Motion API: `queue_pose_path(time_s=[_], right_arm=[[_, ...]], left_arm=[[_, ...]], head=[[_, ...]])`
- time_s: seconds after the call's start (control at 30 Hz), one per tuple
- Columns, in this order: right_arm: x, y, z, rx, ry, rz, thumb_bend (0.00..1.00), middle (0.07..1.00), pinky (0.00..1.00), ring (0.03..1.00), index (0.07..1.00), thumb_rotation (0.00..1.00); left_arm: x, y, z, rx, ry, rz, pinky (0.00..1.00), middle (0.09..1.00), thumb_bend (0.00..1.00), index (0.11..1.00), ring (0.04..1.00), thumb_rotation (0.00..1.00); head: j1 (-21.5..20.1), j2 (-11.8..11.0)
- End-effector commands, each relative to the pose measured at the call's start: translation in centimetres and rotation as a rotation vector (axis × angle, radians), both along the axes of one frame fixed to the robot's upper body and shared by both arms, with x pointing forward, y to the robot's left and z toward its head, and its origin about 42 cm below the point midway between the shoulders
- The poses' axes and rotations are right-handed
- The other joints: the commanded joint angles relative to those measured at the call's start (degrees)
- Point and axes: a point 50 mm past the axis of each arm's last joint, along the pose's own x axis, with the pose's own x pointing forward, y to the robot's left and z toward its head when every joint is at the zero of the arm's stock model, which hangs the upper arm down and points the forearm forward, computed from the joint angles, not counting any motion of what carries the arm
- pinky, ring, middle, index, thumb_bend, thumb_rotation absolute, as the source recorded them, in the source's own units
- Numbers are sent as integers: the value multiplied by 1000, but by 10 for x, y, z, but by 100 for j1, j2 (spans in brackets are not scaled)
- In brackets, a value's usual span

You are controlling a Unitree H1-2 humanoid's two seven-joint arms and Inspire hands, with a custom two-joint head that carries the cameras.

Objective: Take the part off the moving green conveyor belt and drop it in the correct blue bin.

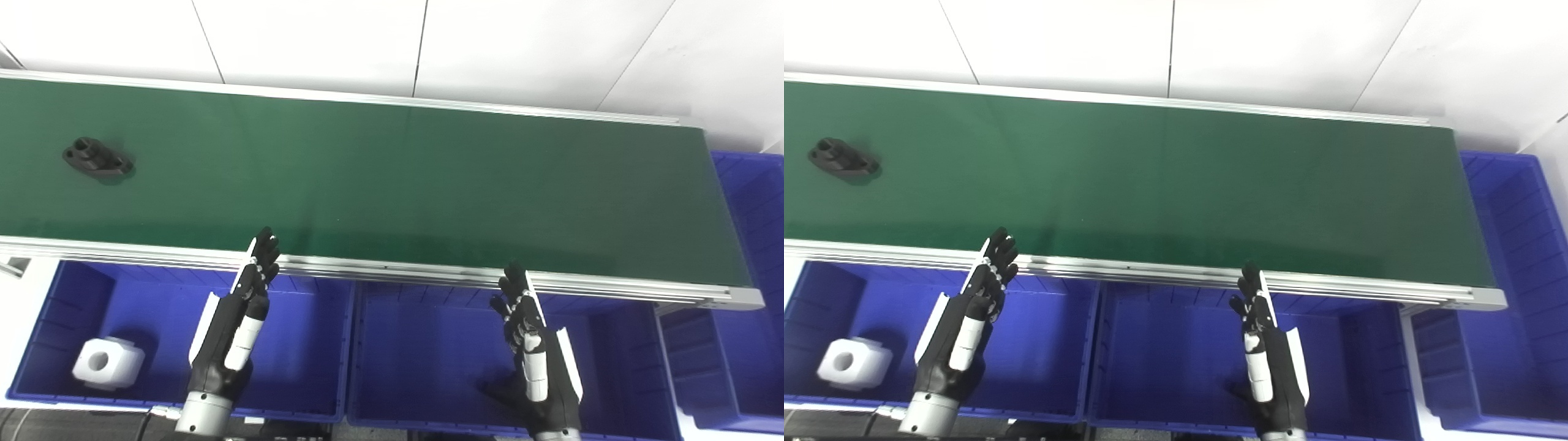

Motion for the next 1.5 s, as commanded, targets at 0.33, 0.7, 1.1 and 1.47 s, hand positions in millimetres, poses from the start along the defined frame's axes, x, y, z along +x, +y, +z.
queue_pose_path(time_s=[0.33, 0.7, 1.1, 1.47], right_arm=[[3, 1, 6, 12, -52, 3, 898, 1000, 930, 990, 1000, 993], [3, 1, 5, 12, -52, 4, 893, 1000, 925, 983, 1000, 991], [-1, -12, -12, 5, -48, 7, 903, 1000, 939, 990, 1000, 994], [-2, -20, -30, 0, -44, 17, 884, 1000, 961, 993, 1000, 997]], left_arm=[[4, 0, 8, 22, -51, -7, 999, 1000, 755, 1000, 1000, 918], [4, 0, 8, 23, -52, -7, 998, 1000, 751, 1000, 1000, 904], [0, -11, -11, 27, -52, -12, 989, 1000, 733, 1000, 996, 880], [3, -16, -20, 42, -50, -10, 874, 985, 700, 1000, 934, 827]], head=[[5, 2], [1, 3], [853, -749], [974, -1317]])
